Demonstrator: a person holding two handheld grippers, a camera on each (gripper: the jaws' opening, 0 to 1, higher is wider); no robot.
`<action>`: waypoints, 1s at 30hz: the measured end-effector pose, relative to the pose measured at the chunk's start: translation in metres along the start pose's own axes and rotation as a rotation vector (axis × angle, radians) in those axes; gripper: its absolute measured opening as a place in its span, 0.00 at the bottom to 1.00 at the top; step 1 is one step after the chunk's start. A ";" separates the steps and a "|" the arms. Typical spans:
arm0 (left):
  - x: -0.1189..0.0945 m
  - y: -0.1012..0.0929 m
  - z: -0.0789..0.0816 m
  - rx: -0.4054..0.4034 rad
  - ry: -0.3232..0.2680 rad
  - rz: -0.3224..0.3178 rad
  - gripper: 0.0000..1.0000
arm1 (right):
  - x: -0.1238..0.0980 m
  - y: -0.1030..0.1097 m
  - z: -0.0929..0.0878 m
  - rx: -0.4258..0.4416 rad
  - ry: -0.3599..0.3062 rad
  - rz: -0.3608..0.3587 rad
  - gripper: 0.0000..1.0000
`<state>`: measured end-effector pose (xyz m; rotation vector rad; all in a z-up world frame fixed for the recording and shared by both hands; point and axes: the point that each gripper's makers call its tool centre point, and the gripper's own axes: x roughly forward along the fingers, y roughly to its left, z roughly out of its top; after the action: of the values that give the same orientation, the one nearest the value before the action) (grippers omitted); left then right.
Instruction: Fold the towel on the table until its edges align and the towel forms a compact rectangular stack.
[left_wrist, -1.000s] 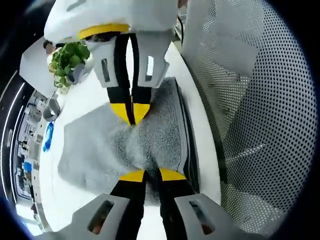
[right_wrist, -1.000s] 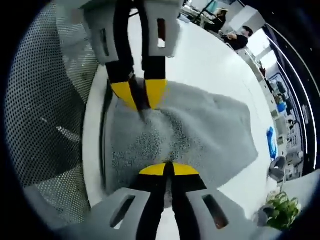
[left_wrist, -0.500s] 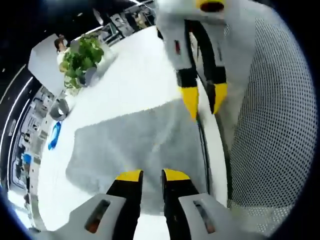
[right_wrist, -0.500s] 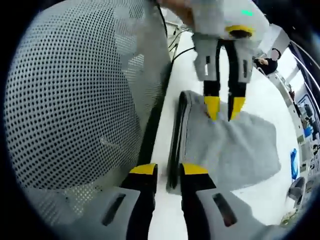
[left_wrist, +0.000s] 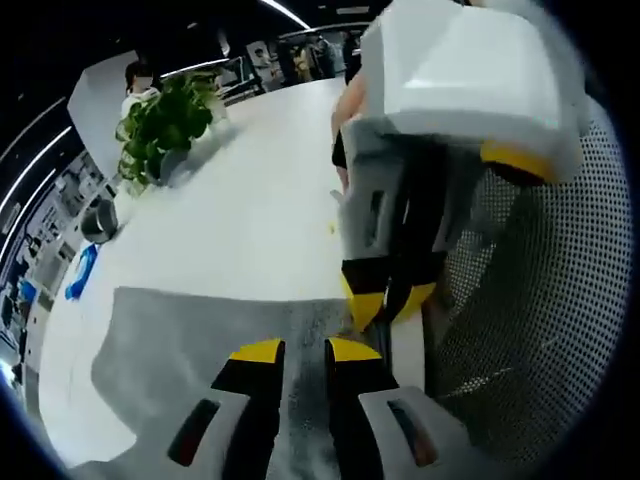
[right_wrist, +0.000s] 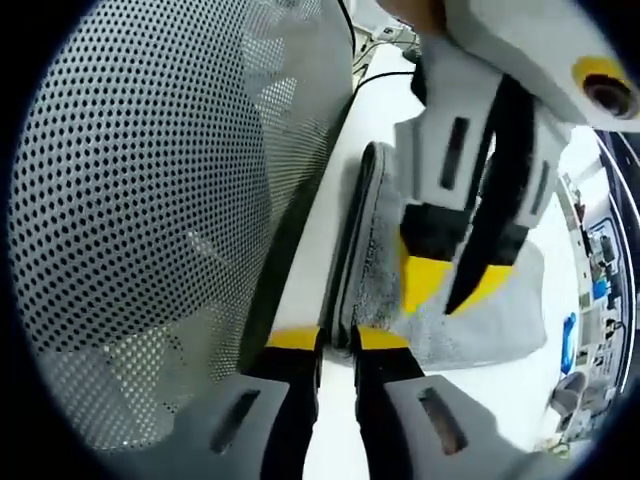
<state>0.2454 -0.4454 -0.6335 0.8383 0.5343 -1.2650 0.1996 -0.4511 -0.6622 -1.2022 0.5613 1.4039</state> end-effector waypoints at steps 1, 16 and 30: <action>0.000 0.000 -0.001 -0.003 -0.005 -0.003 0.16 | 0.001 -0.001 0.000 0.018 0.000 0.004 0.08; -0.015 -0.016 0.021 0.006 -0.143 -0.072 0.20 | -0.026 -0.030 0.005 0.408 -0.173 -0.054 0.01; 0.008 -0.005 0.015 0.008 -0.075 0.023 0.16 | -0.036 -0.047 0.009 0.513 -0.246 -0.106 0.00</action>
<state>0.2416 -0.4629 -0.6317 0.7980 0.4587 -1.2731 0.2341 -0.4478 -0.6131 -0.6299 0.6251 1.1974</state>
